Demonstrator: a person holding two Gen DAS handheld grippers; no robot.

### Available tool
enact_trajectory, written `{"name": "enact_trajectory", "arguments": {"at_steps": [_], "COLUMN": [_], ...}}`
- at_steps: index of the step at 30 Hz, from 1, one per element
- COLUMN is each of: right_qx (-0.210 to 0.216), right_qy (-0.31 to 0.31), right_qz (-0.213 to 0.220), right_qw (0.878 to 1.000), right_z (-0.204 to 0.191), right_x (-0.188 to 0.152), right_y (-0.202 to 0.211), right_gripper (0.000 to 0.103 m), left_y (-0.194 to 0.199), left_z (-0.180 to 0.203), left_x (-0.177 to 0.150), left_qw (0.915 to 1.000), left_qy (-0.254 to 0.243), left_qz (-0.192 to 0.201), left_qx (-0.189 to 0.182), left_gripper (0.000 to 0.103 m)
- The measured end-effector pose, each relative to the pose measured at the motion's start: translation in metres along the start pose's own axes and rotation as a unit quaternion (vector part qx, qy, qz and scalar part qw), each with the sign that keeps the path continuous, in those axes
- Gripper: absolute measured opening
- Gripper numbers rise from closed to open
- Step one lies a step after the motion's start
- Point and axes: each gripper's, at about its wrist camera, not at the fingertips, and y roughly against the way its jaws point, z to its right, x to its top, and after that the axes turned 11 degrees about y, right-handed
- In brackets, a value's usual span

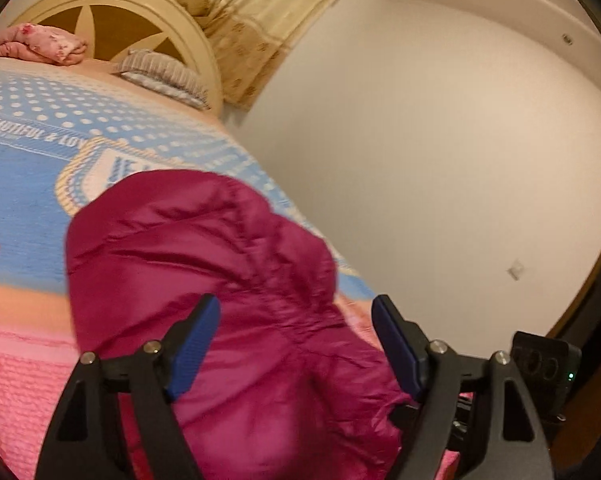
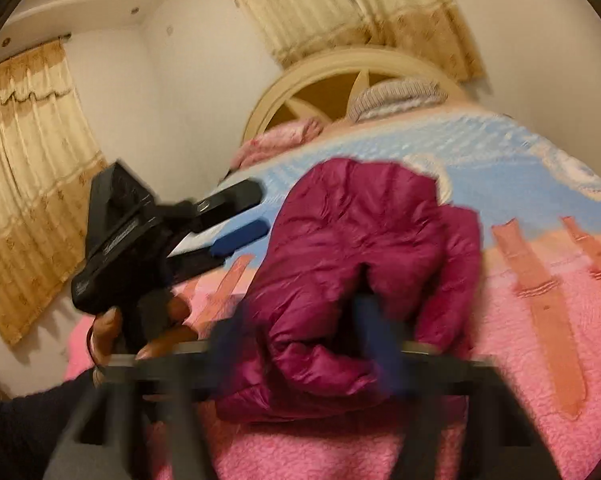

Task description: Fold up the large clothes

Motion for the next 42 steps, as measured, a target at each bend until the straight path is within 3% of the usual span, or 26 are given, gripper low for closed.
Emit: {"name": "enact_trajectory", "arguments": {"at_steps": [2,4,9,12,16,21,27,28,30,31,32,34,35,38,42], "right_qx": [-0.005,-0.029,-0.062,-0.069,-0.107,-0.117,-0.019,-0.004,-0.001,-0.013,-0.015,-0.041,-0.074,-0.132,-0.143], "right_qy": [-0.017,-0.035,-0.064,-0.066,-0.097,-0.107,-0.162,-0.168,-0.179,-0.188,-0.192,-0.173,-0.145,-0.085,-0.104], "right_qz": [-0.018,-0.037,-0.087,-0.074,-0.027,0.051,0.063,0.058,0.045,0.036,0.034,0.029,0.023,-0.001,-0.006], "right_qw": [1.0,0.998,0.992,0.993,0.989,0.986,0.985,0.984,0.983,0.981,0.981,0.984,0.986,0.988,0.984], "right_z": [0.01,0.024,0.048,0.05,0.06,0.061,0.082,0.084,0.091,0.097,0.1,0.103,0.1,0.096,0.118], "right_x": [-0.009,-0.023,-0.056,-0.056,-0.039,0.014,0.069,0.073,0.07,0.066,0.06,0.049,0.044,0.035,0.019], "right_y": [0.0,0.003,0.0,0.011,0.04,0.049,-0.024,-0.041,-0.064,-0.073,-0.078,-0.082,-0.083,-0.093,-0.099], "right_gripper": [0.011,0.009,0.008,0.009,0.01,0.01,0.012,0.015,0.036,0.056,0.065,0.065,0.065,0.065,0.065], "left_y": [-0.009,-0.019,-0.056,-0.066,-0.065,-0.066,-0.06,-0.059,-0.048,-0.039,-0.032,-0.023,-0.02,-0.034,-0.074], "left_z": [-0.004,-0.006,0.009,0.022,0.028,0.019,0.023,0.022,0.017,0.014,0.014,0.013,0.013,0.013,0.01], "left_x": [-0.004,-0.004,-0.022,-0.033,-0.041,-0.038,-0.038,-0.036,-0.031,-0.026,-0.023,-0.015,-0.009,0.0,-0.004], "left_qw": [0.9998,0.9988,0.9904,0.9848,0.9816,0.985,0.9848,0.9853,0.9876,0.9866,0.9848,0.9839,0.9836,0.9815,0.9713], "left_qy": [-0.004,-0.026,-0.084,-0.121,-0.141,-0.119,-0.118,-0.114,-0.098,-0.092,-0.09,-0.087,-0.078,-0.067,-0.081], "left_qz": [-0.004,-0.009,-0.05,-0.06,-0.057,-0.054,-0.045,-0.043,-0.03,-0.01,0.011,0.035,0.045,0.037,0.01], "left_qx": [0.017,0.04,0.097,0.11,0.115,0.113,0.119,0.119,0.119,0.134,0.148,0.153,0.156,0.175,0.224], "left_gripper": [0.081,0.081,0.084,0.084,0.086,0.086,0.089,0.09,0.093,0.102,0.103,0.103,0.103,0.103,0.103]}}
